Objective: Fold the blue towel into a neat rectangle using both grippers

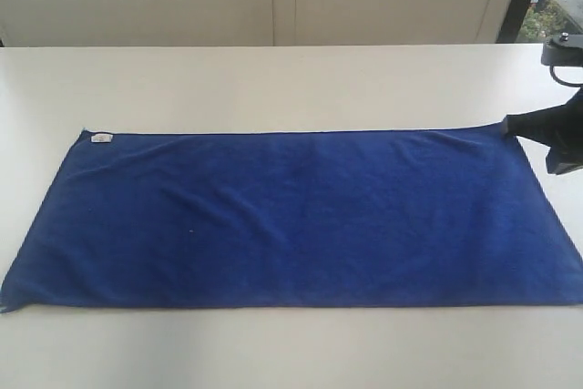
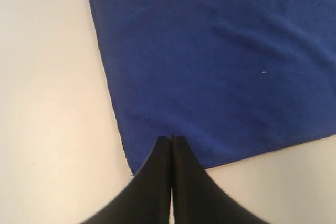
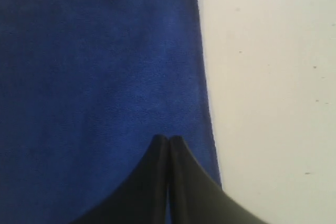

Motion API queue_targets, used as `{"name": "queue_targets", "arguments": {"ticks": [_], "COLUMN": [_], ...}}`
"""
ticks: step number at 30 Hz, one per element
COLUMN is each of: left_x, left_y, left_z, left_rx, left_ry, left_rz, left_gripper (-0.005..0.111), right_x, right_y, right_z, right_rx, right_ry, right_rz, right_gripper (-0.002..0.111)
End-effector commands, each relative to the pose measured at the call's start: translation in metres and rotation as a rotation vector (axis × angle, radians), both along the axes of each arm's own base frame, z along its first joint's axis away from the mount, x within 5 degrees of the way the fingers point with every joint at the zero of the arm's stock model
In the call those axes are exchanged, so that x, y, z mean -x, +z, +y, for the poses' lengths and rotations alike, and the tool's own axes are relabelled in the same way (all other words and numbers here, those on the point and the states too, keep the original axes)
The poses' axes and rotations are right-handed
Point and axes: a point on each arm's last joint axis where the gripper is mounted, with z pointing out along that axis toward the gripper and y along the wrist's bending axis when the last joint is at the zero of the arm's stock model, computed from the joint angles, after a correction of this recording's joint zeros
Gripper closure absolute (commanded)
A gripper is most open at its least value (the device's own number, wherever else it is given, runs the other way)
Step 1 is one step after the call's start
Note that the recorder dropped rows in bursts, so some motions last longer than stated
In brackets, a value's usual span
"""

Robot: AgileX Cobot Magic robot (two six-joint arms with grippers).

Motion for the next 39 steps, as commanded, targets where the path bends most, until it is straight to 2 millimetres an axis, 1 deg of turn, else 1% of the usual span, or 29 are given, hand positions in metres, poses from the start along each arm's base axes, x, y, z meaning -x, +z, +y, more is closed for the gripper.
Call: {"name": "queue_targets", "arguments": {"ticks": [1,4,7,10,13,16,18,24,28,32,37,39], "left_x": [0.015,0.023,0.032,0.042,0.053,0.057,0.057,0.057,0.057,0.057,0.057,0.057], "left_y": [0.012,0.015,0.021,0.027,0.034,0.036,0.036,0.036,0.036,0.036,0.036,0.036], "left_z": [-0.001,-0.002,-0.001,0.007,0.013,0.014,0.014,0.015,0.015,0.015,0.015,0.015], "left_rx": [0.007,0.009,0.011,-0.038,-0.081,-0.093,-0.093,-0.095,-0.095,-0.095,-0.095,-0.095], "left_ry": [-0.003,-0.015,0.032,0.133,0.205,0.213,0.213,0.213,0.213,0.213,0.213,0.213], "left_rz": [-0.028,-0.011,-0.025,-0.054,-0.095,-0.112,-0.112,-0.112,-0.112,-0.112,-0.112,-0.112], "left_gripper": [0.107,0.107,0.107,0.107,0.107,0.107,0.107,0.107,0.107,0.107,0.107,0.107], "right_x": [-0.015,-0.023,-0.026,-0.027,-0.031,-0.035,-0.036,-0.038,-0.039,-0.042,-0.046,-0.047], "right_y": [-0.007,-0.02,-0.033,-0.042,-0.046,-0.046,-0.047,-0.046,-0.046,-0.045,-0.044,-0.046], "right_z": [-0.015,-0.031,-0.042,-0.043,-0.04,-0.041,-0.042,-0.043,-0.036,-0.026,-0.027,-0.028], "right_rx": [-0.097,-0.1,-0.1,-0.088,-0.105,-0.084,-0.075,-0.059,-0.04,-0.015,0.021,0.035], "right_ry": [0.03,-0.013,-0.045,0.001,0.019,0.038,0.05,0.059,0.127,0.181,0.193,0.201], "right_rz": [0.034,0.062,0.076,0.099,0.079,0.041,0.032,0.002,0.002,-0.015,-0.051,-0.053], "right_gripper": [0.108,0.108,0.108,0.108,0.108,0.107,0.103,0.08,0.07,0.069,0.069,0.069]}}
